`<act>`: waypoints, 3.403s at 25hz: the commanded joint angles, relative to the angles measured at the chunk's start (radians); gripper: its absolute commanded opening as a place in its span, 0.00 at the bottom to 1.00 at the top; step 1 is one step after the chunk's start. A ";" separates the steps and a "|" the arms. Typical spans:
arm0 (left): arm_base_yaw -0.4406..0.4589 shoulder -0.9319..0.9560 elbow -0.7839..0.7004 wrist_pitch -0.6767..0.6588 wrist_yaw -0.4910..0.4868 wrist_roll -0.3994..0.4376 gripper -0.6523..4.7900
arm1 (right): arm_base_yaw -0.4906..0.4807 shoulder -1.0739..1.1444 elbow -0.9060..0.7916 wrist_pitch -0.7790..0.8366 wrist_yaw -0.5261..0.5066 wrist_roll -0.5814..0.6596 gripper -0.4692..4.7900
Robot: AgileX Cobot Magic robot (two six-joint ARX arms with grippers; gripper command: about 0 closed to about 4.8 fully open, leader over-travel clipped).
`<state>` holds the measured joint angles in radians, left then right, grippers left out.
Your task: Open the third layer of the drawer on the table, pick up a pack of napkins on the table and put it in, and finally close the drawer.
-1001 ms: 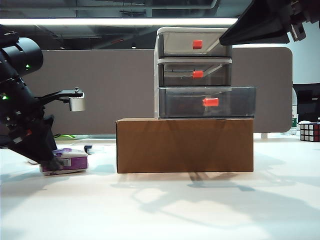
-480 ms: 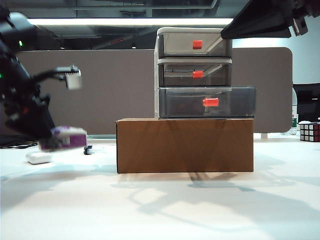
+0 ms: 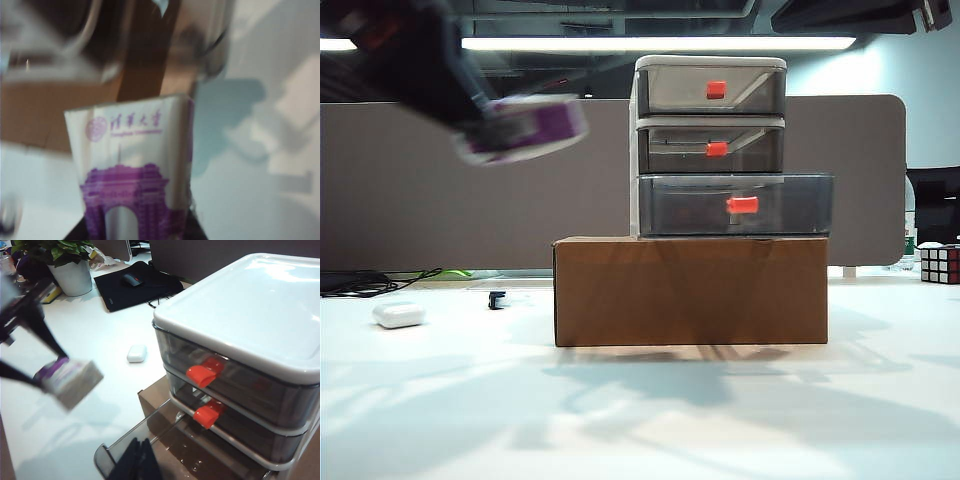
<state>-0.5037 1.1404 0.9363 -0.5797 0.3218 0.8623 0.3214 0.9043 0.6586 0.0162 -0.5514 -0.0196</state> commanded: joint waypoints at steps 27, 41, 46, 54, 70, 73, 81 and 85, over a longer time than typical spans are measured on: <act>-0.282 0.381 0.234 0.305 -0.045 -0.219 0.40 | -0.001 -0.045 0.006 0.011 0.059 0.014 0.08; -0.281 0.379 0.234 0.319 -0.057 -0.228 0.65 | -0.001 -0.048 0.006 0.011 0.061 0.015 0.08; -0.281 0.329 0.234 0.305 -0.024 -0.241 0.51 | -0.001 -0.047 0.006 0.034 0.063 0.015 0.08; -0.310 0.345 0.234 0.248 -0.008 -0.320 0.40 | -0.001 -0.027 0.032 0.069 0.089 0.019 0.08; -0.292 0.463 0.234 0.387 -0.048 -0.382 0.40 | -0.001 0.014 0.066 0.041 0.083 -0.013 0.08; -0.291 0.462 0.234 0.330 0.021 -0.422 0.40 | -0.001 0.014 0.066 0.048 0.090 -0.015 0.08; -0.294 0.416 0.240 0.169 0.046 -0.460 0.40 | -0.001 0.013 0.067 0.048 0.089 -0.014 0.08; -0.294 0.330 0.240 0.174 0.042 -0.460 0.39 | -0.001 0.014 0.067 0.070 0.089 -0.014 0.08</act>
<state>-0.7979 1.4860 1.1725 -0.4179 0.3595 0.4061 0.3202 0.9218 0.7185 0.0555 -0.4637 -0.0315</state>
